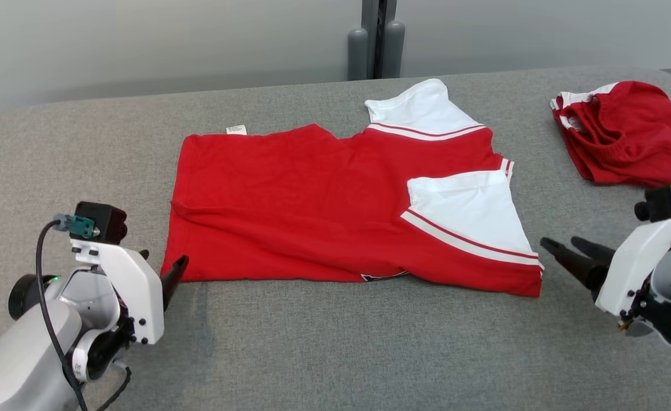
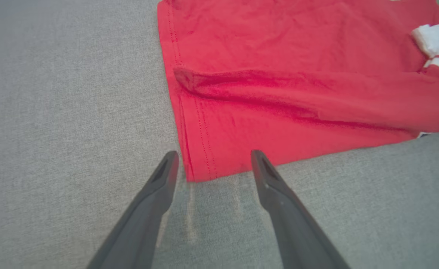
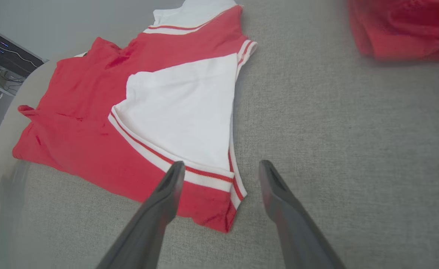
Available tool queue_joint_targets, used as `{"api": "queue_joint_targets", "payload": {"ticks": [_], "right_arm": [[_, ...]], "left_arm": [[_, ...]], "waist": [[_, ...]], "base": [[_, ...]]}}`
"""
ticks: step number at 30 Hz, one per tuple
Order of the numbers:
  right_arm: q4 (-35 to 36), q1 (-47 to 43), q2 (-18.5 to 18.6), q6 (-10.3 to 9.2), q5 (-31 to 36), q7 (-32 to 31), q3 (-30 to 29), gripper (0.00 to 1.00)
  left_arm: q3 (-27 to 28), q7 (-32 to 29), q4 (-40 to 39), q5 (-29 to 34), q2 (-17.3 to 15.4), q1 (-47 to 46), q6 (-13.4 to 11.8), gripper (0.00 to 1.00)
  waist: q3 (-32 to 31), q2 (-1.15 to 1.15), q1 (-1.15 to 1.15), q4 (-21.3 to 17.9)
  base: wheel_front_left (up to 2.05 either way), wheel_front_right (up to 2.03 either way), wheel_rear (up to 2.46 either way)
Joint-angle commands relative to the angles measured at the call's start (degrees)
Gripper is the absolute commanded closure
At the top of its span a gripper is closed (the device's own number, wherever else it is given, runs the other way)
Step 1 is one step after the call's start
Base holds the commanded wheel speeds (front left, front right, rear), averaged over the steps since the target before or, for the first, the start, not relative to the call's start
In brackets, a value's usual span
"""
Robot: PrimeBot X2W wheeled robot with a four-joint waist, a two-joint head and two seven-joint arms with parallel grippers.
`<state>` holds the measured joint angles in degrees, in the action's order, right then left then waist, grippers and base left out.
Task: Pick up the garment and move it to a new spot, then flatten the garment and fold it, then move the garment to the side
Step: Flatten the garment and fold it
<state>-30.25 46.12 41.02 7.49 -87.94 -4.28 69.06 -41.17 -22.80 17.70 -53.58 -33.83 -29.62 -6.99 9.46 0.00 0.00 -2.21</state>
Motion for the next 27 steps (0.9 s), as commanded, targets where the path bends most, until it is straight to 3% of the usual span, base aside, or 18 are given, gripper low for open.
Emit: {"api": "queue_joint_targets", "payload": {"ticks": [1, 11, 27], "right_arm": [[-0.2, -1.3, -0.6, 0.02, -0.6, 0.3, 0.2, 0.0], [-4.4, -5.1, -4.1, 0.02, -1.5, -1.3, 1.1, 0.0], [-8.9, 0.1, -7.1, 0.02, -1.1, -4.9, 0.7, 0.0]], "left_arm": [[0.0, 0.5, -0.4, 0.2, -0.3, 0.9, -0.5, 0.0], [-0.1, 1.8, -2.1, 0.0, 0.2, 3.4, -2.1, 0.0], [-1.8, -1.0, 4.4, -0.8, 3.6, -1.8, 1.0, 0.0]], "waist": [[-0.2, 0.0, 0.0, 0.0], [-0.6, 0.0, 0.0, 0.6], [2.5, 0.0, 0.0, 0.9]], "base": [[0.0, 0.0, 0.0], [0.0, 0.0, 0.0], [0.0, 0.0, 0.0]]}}
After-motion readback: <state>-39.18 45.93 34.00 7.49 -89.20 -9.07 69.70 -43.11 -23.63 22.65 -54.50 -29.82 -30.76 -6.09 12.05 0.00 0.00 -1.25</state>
